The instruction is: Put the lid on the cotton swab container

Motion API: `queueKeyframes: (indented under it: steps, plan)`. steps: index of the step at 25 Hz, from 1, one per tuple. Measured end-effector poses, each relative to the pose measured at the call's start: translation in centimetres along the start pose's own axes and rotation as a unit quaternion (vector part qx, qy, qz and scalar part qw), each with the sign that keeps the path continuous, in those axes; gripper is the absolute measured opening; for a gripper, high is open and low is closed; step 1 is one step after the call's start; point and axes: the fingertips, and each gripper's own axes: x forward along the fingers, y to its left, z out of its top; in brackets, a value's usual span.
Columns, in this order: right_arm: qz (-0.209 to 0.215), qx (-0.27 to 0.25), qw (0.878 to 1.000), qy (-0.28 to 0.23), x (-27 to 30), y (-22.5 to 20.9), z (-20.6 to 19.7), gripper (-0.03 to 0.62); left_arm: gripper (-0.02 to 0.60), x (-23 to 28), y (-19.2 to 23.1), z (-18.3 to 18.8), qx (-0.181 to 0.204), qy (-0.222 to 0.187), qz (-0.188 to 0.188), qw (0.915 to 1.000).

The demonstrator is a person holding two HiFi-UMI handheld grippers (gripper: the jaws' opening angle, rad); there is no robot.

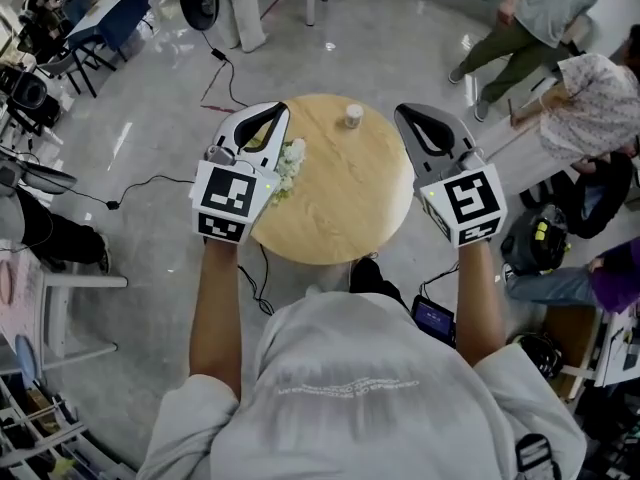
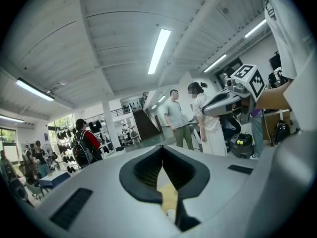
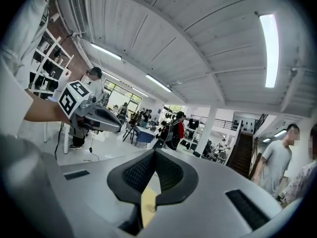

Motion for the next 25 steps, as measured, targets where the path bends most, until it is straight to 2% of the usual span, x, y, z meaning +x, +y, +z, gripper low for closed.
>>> queueKeyframes:
  steps: [10,25]
  plan:
    - [0.003,-0.003,1.000,0.000,0.4,1.9,0.6,0.026,0.018,-1.4,0.2,0.0,0.005,-0.004,-0.007,1.0000]
    - [0.006,0.012,1.000,0.000,0.6,1.0,-0.8,0.026,0.018,-0.4,-0.3,-0.9,0.003,0.016,-0.009,0.9998]
